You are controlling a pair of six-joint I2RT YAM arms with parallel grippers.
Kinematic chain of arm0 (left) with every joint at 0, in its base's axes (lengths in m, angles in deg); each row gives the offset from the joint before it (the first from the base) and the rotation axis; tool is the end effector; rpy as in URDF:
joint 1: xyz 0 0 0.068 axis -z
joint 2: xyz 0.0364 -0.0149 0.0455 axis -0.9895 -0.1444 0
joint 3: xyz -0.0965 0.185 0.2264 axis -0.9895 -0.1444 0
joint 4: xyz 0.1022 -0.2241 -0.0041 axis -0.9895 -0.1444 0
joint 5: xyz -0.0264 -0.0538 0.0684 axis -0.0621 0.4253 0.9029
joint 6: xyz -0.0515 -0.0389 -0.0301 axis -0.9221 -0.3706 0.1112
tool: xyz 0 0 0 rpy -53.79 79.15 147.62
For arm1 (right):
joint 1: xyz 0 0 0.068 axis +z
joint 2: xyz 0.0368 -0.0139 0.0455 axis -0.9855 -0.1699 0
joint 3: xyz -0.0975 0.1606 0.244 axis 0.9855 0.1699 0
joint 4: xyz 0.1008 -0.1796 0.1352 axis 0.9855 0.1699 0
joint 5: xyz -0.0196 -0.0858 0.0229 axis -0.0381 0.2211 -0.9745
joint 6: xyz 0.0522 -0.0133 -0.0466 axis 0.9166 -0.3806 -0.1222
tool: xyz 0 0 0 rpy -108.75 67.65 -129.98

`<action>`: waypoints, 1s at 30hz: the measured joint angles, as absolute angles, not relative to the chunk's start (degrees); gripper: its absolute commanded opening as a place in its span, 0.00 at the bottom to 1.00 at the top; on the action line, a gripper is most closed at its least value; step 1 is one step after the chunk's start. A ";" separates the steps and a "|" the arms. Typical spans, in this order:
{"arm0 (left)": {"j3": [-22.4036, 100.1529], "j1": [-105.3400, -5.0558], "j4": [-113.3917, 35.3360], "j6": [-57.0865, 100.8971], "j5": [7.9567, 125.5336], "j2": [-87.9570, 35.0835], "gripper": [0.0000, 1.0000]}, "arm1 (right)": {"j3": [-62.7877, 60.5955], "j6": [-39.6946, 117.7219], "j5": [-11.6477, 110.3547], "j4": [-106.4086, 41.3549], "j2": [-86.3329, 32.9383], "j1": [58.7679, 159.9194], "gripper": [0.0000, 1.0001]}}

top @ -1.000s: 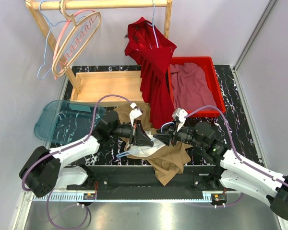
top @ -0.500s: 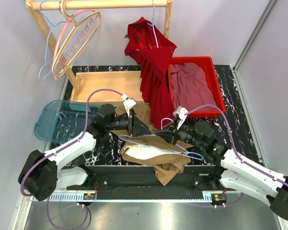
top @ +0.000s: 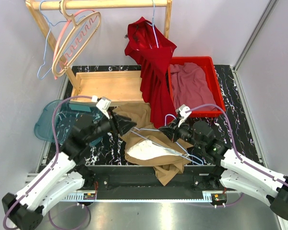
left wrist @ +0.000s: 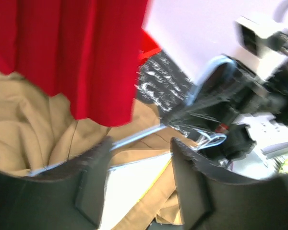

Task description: Place the skirt on the hanger

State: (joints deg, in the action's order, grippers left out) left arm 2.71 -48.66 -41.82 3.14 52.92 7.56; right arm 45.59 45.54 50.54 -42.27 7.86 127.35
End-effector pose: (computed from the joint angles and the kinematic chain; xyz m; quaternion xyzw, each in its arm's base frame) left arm 0.1187 -0.1035 0.3365 0.1452 0.7267 -0.4659 0.4835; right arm 0.1179 0.1368 0.3001 -0.2549 0.7126 0.3653 0.5420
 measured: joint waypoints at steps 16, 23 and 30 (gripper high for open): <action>-9.57 -26.10 -50.61 -4.40 70.47 9.00 0.35 | 39.18 48.32 55.04 -40.02 2.33 127.35 0.00; -8.39 -25.89 -55.48 -5.67 82.56 1.33 0.41 | 38.99 48.52 55.06 -38.49 3.58 127.35 0.00; -5.57 -25.89 -55.90 -6.02 89.33 -6.54 0.48 | 38.22 48.43 54.84 -37.46 5.37 127.35 0.00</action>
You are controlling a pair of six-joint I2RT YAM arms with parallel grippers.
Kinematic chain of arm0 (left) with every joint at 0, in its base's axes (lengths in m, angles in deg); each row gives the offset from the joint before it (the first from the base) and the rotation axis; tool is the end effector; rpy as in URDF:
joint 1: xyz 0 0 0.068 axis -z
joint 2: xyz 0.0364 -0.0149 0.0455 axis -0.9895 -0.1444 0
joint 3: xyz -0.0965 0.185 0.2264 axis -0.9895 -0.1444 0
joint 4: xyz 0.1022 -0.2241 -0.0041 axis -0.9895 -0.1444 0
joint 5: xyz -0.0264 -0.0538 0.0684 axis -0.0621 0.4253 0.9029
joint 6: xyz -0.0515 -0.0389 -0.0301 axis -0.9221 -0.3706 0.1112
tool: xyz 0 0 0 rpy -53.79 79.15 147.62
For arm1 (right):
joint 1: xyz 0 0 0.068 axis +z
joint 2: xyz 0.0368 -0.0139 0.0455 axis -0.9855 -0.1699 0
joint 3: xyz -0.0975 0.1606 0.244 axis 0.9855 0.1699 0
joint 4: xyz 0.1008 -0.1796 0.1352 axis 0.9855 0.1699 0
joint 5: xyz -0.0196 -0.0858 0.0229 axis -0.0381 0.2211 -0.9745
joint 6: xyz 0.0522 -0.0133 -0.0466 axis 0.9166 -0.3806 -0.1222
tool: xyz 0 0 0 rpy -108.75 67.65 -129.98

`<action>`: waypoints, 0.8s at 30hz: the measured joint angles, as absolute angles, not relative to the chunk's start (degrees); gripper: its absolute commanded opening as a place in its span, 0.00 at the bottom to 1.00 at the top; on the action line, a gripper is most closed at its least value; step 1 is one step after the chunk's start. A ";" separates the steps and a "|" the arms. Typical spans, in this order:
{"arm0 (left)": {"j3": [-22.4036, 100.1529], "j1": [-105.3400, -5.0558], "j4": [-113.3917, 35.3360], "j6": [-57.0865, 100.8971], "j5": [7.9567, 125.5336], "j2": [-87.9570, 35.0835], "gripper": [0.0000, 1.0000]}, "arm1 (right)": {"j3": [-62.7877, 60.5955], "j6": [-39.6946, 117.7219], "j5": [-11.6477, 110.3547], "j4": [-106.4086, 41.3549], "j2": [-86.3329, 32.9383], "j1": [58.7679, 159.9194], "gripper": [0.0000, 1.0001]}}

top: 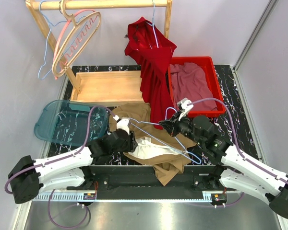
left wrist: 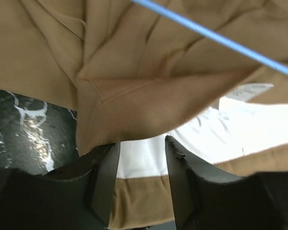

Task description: Place the skirt on the hanger

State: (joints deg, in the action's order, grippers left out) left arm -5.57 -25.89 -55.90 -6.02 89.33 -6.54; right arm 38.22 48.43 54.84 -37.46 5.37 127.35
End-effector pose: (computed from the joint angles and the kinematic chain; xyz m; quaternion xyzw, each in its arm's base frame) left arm 0.1113 -0.1381 0.2188 0.0791 0.9063 -0.2181 0.3533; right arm 0.1280 0.1413 0.3291 -0.2134 0.7260 0.3554 0.5487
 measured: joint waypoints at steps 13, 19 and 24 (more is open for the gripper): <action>0.24 -27.81 -53.93 -5.74 97.09 -18.01 0.38 | 38.92 46.15 51.91 -33.09 17.63 127.35 0.00; 0.16 -28.51 -51.15 -5.10 94.67 -18.89 0.31 | 40.65 46.11 52.00 -30.86 19.97 127.35 0.00; -2.29 -28.51 -47.44 -5.23 90.51 -18.30 0.33 | 41.17 46.22 52.04 -30.29 19.07 127.35 0.00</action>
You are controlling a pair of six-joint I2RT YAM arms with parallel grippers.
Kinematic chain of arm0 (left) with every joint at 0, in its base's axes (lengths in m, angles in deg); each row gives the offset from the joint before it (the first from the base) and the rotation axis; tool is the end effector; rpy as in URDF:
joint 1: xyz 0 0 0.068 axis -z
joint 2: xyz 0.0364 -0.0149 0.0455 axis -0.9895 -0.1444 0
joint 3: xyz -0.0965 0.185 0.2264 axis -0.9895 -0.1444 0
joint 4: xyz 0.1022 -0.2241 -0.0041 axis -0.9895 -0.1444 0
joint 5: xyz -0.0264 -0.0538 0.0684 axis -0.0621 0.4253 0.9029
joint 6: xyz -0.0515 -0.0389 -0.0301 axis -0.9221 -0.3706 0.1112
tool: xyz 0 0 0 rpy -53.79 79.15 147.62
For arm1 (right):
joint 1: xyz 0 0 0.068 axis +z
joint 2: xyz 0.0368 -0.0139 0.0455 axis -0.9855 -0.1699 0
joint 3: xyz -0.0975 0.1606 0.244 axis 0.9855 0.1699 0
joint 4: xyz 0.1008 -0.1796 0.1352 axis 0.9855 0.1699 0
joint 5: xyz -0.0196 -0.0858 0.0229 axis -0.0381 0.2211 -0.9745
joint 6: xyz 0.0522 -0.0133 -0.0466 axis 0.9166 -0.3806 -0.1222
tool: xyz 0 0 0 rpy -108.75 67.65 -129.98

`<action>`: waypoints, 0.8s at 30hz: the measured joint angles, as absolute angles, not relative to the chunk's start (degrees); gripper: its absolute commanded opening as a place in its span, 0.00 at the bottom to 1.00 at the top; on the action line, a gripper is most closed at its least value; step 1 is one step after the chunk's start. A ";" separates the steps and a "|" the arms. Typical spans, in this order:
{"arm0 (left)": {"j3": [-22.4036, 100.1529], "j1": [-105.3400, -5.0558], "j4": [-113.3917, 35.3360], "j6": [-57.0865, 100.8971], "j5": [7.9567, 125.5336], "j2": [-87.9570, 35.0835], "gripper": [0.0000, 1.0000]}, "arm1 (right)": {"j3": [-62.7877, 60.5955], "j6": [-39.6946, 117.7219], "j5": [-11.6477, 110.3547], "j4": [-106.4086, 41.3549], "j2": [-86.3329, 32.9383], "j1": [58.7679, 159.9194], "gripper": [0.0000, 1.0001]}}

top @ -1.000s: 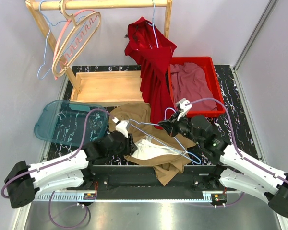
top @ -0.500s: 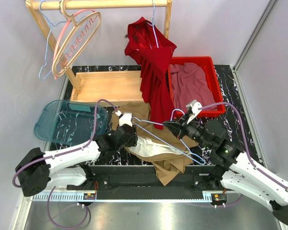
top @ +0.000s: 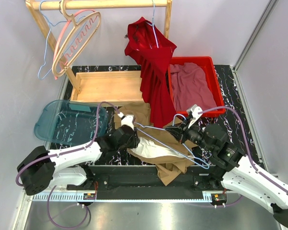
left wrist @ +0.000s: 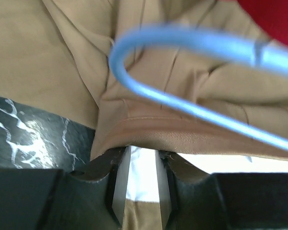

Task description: Place the skirt on the hanger

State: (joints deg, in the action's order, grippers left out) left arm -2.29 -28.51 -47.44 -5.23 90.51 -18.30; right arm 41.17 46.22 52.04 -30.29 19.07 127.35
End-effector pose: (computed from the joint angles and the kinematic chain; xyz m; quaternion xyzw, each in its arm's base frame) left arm 0.1443 -0.1669 0.2150 0.0605 0.9068 -0.2005 0.3658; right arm 0.0899 0.1044 0.3283 -0.2376 0.6964 0.3715 0.5662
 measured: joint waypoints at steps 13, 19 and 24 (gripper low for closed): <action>-7.58 -26.39 -41.97 -6.94 87.76 -18.43 0.36 | 42.03 47.64 52.02 -31.47 17.94 127.35 0.00; -7.56 -25.10 -40.01 -7.11 89.77 -21.42 0.36 | 42.33 48.25 52.00 -31.97 17.98 127.35 0.00; -7.56 -24.01 -39.42 -7.16 91.83 -23.65 0.24 | 42.70 48.45 52.00 -31.91 18.00 127.35 0.00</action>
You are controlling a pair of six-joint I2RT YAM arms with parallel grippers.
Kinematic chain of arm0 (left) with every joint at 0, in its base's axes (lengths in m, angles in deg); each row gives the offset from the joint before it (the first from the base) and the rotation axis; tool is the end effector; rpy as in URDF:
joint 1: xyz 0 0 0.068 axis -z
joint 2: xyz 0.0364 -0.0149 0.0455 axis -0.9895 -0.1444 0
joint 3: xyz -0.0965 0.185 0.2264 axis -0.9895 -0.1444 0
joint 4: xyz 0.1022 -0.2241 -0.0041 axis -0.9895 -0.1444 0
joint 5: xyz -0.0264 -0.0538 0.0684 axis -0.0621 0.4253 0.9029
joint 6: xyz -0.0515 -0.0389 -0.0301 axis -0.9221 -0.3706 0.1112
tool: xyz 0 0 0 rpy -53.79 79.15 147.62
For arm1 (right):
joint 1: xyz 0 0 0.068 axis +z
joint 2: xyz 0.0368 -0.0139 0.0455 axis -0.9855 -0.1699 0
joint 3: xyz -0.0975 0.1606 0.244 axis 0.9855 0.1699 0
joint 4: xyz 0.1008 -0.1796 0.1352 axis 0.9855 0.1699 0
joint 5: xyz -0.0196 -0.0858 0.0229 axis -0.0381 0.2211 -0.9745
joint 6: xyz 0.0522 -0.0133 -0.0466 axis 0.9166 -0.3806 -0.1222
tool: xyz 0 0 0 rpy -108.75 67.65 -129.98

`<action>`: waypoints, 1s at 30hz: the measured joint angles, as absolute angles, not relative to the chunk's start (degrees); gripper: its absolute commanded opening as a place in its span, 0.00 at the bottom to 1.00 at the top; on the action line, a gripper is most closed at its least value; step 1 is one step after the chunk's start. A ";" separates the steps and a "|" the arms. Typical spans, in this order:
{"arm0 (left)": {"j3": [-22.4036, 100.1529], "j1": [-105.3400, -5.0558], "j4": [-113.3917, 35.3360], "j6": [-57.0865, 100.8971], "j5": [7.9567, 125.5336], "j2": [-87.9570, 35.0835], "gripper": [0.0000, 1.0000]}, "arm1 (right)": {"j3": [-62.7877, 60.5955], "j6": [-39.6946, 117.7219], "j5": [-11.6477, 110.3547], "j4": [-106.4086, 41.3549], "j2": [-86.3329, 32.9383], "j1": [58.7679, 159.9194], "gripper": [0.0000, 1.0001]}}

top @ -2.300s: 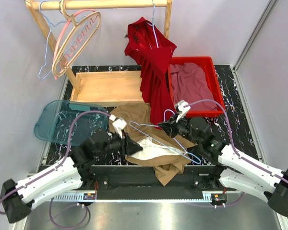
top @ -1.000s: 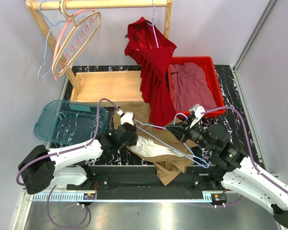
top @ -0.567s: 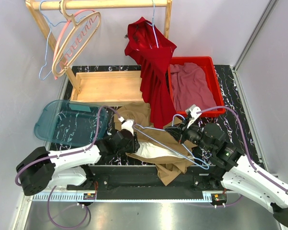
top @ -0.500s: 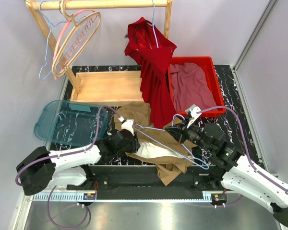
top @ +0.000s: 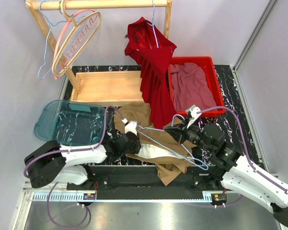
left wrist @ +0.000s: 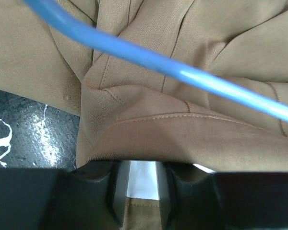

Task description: Place the skirt on the hanger

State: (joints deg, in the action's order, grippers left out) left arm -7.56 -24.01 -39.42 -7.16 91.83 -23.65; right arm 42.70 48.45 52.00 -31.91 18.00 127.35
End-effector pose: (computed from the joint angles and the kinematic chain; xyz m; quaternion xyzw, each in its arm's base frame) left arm 0.1331 -0.1788 0.1816 0.0803 0.9127 -0.1969 0.3490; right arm 0.0934 0.1082 0.3200 -0.2255 0.7065 0.3795 0.5532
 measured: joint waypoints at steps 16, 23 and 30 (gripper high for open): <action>-5.15 -22.87 -46.30 -6.15 96.55 -19.37 0.09 | 42.88 48.52 52.04 -31.93 18.00 127.35 0.00; -5.15 -22.87 -47.42 -5.80 96.70 -18.05 0.03 | 43.10 48.58 52.04 -31.97 18.00 127.35 0.00; -5.15 -22.87 -47.35 -5.65 96.72 -18.54 0.30 | 43.25 48.78 52.04 -32.00 18.00 127.35 0.00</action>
State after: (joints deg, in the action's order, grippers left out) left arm -5.15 -22.87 -47.35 -5.65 96.72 -18.54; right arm 43.25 48.78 52.04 -32.00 18.00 127.35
